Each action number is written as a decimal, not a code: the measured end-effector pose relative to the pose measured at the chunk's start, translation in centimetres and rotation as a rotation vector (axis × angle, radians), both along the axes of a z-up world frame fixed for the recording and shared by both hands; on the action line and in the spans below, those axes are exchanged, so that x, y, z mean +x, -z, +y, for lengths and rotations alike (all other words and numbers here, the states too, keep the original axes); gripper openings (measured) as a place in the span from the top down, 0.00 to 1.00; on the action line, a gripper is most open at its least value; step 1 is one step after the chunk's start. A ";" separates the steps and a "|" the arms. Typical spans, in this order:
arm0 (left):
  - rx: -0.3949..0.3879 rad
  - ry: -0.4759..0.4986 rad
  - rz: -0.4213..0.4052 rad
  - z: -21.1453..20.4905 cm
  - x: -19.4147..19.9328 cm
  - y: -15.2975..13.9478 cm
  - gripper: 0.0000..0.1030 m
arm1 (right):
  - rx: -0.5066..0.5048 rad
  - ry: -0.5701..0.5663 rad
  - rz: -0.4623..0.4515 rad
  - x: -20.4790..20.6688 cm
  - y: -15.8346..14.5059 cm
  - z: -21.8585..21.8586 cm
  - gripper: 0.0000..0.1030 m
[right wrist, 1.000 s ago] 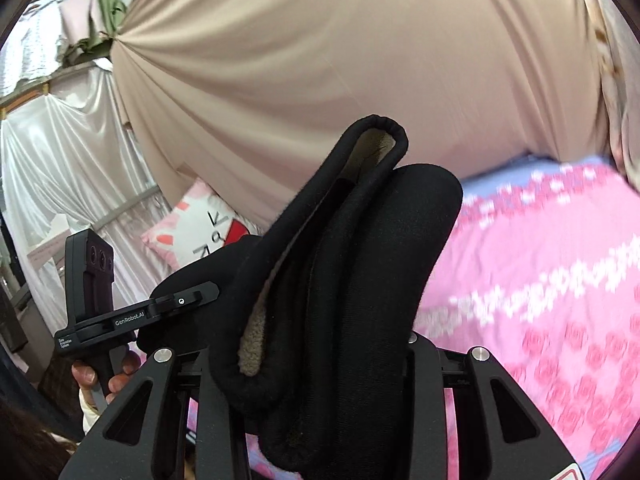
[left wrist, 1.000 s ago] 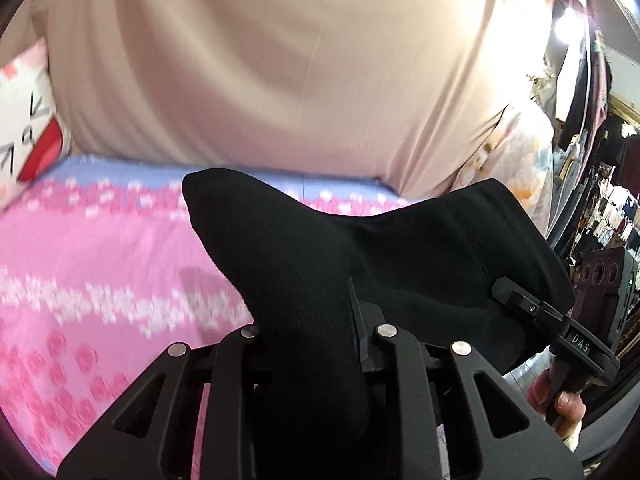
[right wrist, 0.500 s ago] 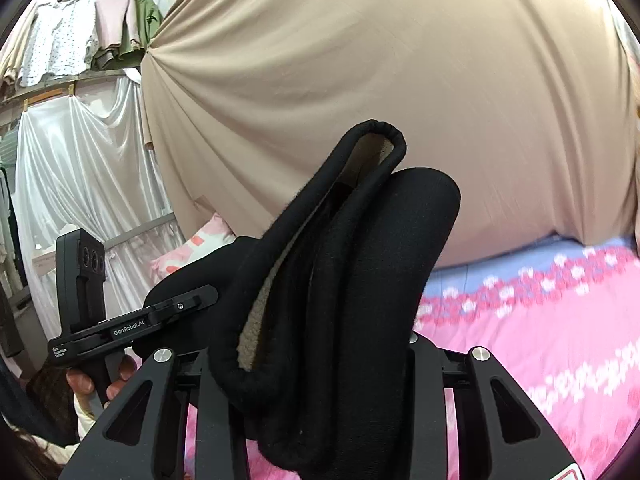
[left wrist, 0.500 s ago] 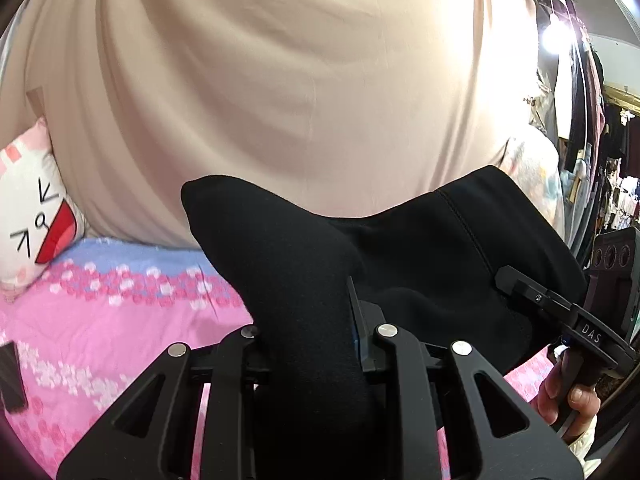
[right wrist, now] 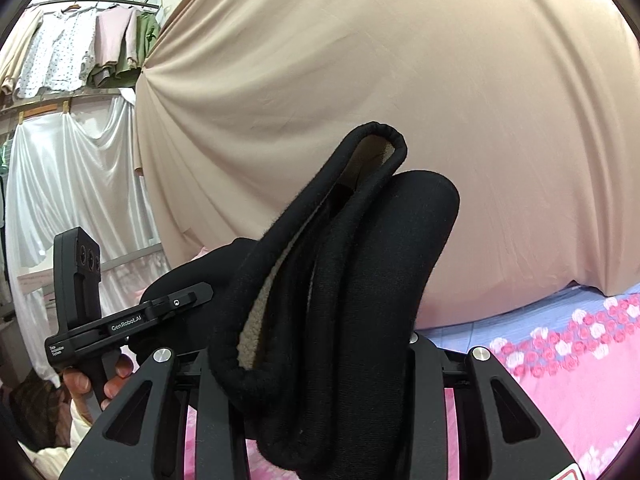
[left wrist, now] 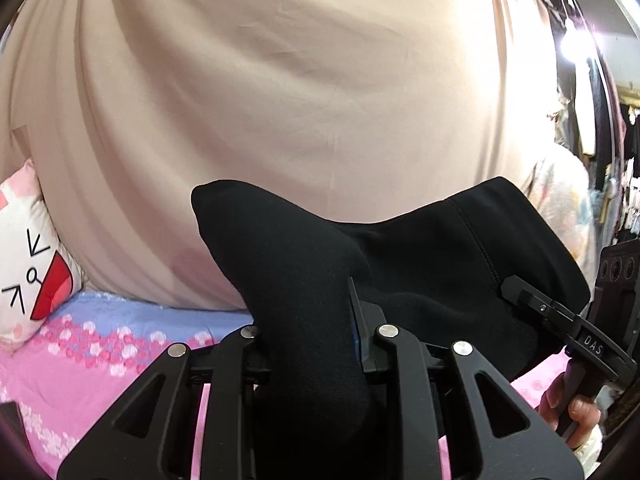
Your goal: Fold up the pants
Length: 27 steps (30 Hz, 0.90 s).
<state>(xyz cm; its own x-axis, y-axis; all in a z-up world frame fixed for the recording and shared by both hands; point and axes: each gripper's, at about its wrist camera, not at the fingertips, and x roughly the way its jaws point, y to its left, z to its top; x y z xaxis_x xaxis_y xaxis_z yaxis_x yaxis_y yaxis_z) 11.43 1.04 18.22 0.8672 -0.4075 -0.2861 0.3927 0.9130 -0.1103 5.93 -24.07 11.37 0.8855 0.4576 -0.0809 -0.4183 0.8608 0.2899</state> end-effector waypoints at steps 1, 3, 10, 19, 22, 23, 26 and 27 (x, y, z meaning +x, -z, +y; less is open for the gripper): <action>0.009 -0.009 -0.007 -0.3 0.8 0.4 0.79 | 0.002 0.005 0.003 0.9 0.4 -0.1 0.67; 0.026 -0.023 -0.009 -0.8 2.5 1.2 0.79 | 0.012 0.010 0.015 2.9 1.4 -0.6 0.67; 0.016 -0.055 0.019 -1.8 9.2 5.0 0.79 | 0.041 0.006 0.054 9.6 5.1 -1.8 0.67; 0.045 -0.061 0.197 -2.8 17.6 14.9 0.78 | 0.082 0.028 0.311 18.7 14.0 -4.0 0.67; 0.055 -0.065 0.278 -3.0 19.6 18.7 0.78 | 0.056 0.043 0.403 20.8 17.3 -4.0 0.67; 0.057 -0.067 0.290 -3.1 20.0 19.5 0.78 | 0.045 0.049 0.431 21.3 18.5 -4.0 0.67; 0.089 -0.075 0.269 -3.2 19.9 21.2 0.70 | -0.002 0.080 0.482 22.1 20.4 -4.1 0.60; 0.114 -0.082 0.266 -3.2 19.6 21.7 0.62 | 0.003 0.080 0.527 22.4 21.0 -4.4 0.51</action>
<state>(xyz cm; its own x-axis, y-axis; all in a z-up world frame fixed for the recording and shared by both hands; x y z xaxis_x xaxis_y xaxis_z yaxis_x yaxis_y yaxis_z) 31.07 -2.13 -3.46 0.7843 -0.2914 -0.5477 0.2880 0.9530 -0.0945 28.31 -28.48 -9.61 0.7575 0.3908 -0.5229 -0.1482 0.8831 0.4452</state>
